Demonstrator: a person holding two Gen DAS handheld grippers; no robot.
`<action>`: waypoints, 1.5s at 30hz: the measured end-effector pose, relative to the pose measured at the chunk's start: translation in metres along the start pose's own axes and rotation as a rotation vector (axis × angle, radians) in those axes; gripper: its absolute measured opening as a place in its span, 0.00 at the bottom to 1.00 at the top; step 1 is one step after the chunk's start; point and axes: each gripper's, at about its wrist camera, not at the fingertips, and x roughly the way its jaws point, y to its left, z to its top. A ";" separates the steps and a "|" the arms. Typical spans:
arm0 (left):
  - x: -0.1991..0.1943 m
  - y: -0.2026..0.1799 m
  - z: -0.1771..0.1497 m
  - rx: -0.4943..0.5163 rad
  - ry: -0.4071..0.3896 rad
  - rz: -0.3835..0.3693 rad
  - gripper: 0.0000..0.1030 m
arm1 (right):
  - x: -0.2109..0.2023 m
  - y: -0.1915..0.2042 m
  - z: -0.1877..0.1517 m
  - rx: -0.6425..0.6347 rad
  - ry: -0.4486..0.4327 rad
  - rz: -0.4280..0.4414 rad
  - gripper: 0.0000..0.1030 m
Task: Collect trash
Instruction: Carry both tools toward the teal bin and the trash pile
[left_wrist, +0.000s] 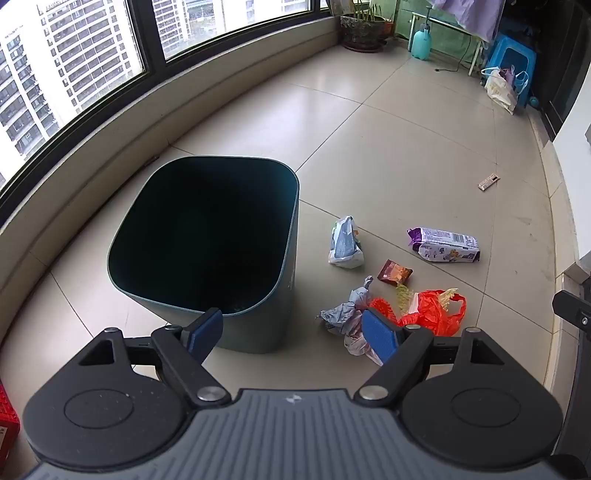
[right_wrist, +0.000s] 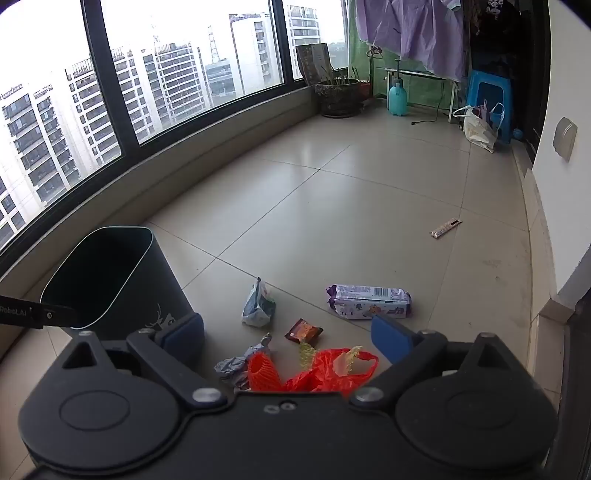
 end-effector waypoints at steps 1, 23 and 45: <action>0.000 0.000 0.000 0.000 -0.001 0.002 0.80 | 0.000 0.000 0.000 0.000 0.001 0.000 0.94; -0.005 0.004 0.004 -0.014 -0.019 0.009 0.80 | 0.000 -0.002 0.007 0.002 0.020 -0.020 0.94; -0.010 -0.003 0.002 0.008 -0.064 -0.002 0.80 | 0.002 -0.001 0.004 0.002 0.008 -0.062 0.94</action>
